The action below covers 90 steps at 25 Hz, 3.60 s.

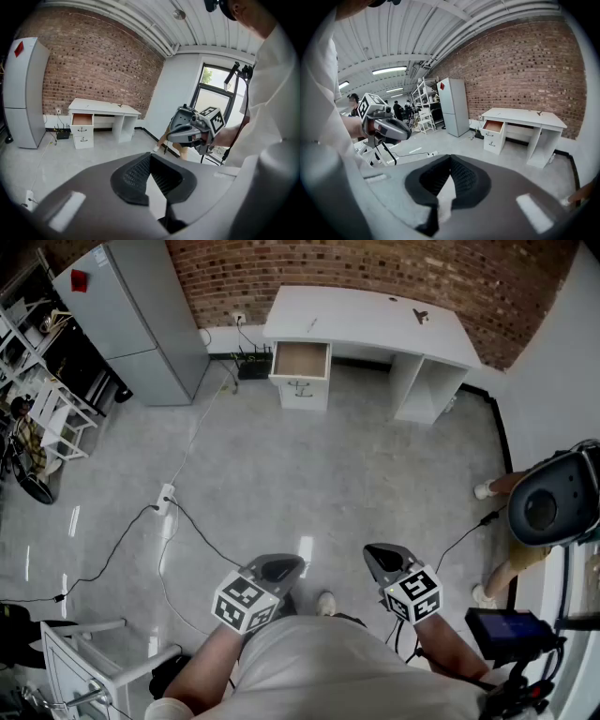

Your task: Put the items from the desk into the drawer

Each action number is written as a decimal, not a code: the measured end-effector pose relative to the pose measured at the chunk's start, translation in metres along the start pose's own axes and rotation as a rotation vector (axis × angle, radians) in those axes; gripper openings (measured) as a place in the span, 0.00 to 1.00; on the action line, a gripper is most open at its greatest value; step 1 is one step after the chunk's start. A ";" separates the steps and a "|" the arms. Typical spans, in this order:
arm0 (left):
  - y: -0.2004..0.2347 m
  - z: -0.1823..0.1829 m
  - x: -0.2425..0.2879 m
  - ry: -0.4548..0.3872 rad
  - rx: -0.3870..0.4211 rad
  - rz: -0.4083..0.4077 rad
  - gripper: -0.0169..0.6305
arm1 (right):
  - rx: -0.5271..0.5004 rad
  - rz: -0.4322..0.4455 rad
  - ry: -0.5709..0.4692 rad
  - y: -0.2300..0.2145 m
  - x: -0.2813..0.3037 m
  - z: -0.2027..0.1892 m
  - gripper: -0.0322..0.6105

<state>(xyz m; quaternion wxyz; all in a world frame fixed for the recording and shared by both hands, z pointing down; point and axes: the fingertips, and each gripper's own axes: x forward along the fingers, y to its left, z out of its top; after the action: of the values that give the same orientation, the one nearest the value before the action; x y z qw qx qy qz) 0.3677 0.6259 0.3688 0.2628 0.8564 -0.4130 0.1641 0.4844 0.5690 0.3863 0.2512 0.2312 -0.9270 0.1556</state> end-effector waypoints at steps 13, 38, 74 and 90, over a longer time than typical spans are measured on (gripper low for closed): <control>0.160 0.046 0.007 -0.050 -0.014 -0.003 0.04 | 0.012 -0.036 0.023 -0.037 0.131 0.073 0.05; 0.468 0.204 0.079 0.028 -0.035 0.025 0.04 | 0.019 -0.014 0.014 -0.211 0.413 0.292 0.10; 0.769 0.362 0.183 0.113 -0.017 -0.156 0.04 | 0.329 -0.401 0.143 -0.569 0.714 0.416 0.16; 0.792 0.398 0.271 0.158 -0.083 -0.066 0.04 | 0.435 -0.406 0.304 -0.717 0.813 0.383 0.23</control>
<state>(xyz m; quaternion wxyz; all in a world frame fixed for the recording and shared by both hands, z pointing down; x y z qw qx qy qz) -0.0718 -0.1877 0.4316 0.3351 0.8422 -0.3691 0.2053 0.0731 -0.4765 0.6306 0.3573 0.4335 -0.7588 0.3295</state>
